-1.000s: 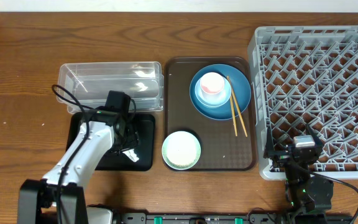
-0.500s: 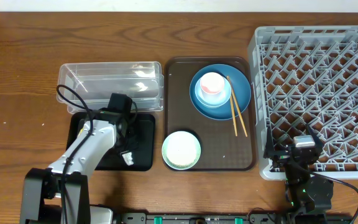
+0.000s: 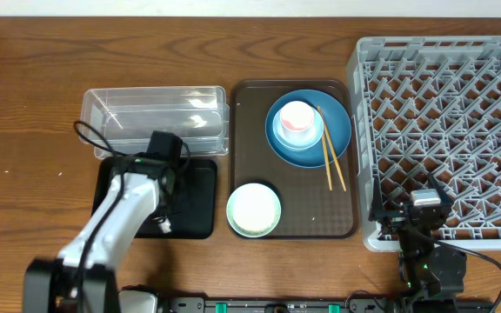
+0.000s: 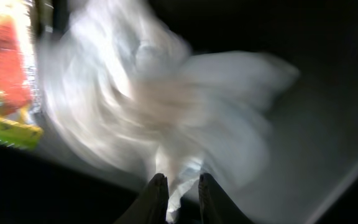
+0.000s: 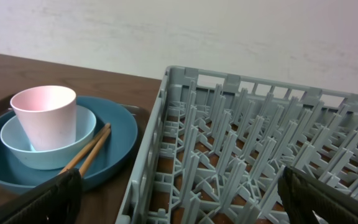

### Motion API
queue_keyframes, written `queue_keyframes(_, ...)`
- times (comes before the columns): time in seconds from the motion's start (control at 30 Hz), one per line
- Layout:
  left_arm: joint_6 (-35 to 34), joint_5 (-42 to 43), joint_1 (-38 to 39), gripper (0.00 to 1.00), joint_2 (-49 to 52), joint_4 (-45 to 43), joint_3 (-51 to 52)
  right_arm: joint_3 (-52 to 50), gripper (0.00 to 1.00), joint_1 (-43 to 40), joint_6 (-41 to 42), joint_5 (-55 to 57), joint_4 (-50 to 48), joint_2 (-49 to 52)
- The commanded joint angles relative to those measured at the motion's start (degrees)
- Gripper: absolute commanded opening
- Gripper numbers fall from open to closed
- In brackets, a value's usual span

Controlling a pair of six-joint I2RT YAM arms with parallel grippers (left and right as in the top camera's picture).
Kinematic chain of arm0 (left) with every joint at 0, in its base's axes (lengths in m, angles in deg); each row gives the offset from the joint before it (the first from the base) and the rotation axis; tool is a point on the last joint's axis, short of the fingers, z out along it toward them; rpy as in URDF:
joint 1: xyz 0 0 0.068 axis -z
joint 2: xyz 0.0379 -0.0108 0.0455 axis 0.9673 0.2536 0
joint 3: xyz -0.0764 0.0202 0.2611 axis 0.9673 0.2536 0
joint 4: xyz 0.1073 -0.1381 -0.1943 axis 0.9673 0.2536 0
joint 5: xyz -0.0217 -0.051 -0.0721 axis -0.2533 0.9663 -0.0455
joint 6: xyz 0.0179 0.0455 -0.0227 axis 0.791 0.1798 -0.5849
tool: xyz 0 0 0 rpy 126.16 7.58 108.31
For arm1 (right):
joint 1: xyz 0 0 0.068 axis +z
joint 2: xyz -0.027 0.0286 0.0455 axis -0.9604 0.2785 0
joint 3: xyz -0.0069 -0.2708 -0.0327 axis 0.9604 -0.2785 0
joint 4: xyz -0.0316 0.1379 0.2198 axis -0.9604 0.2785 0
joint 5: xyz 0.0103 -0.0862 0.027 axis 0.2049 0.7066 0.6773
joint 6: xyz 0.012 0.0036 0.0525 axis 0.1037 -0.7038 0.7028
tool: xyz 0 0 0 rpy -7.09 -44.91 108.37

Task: Sort waste into correct bins and load items into the dishwasher rack
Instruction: 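Lower the left gripper and grasp the crumpled white tissue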

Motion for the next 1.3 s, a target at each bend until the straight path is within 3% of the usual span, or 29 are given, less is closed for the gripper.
queue_keyframes(0.0,-0.11,0.17,0.07,0.21,-6.14,0.66,-1.77,-0.07,0.99,0.66,-0.15,0.37,0.26,-0.04)
queue_keyframes(0.2,-0.11,4.17,0.07,0.21,-15.52,0.74,-1.75,-0.07,0.99,0.66,-0.15,0.37,0.24,-0.04)
queue_keyframes(0.33,-0.09,1.84,0.07,0.47,-18.43,0.68,-1.75,-0.07,0.99,0.66,-0.15,0.37,0.26,-0.04)
queue_keyframes(0.4,-0.11,-1.14,0.07,0.66,-18.36,0.68,-1.57,-0.07,0.99,0.66,-0.15,0.37,0.26,-0.04)
queue_keyframes(0.43,-0.13,-2.91,0.07,0.68,-18.08,0.66,-1.36,-0.07,0.99,0.66,-0.15,0.37,0.26,-0.04)
queue_keyframes(1.03,-1.4,-5.25,0.07,0.71,-0.09,-8.66,3.34,-0.07,0.99,0.66,-0.17,0.37,0.26,-0.04)
queue_keyframes(1.27,-1.4,-5.22,0.07,0.68,4.37,-9.84,3.34,-0.07,0.99,0.66,-0.15,0.37,0.26,-0.04)
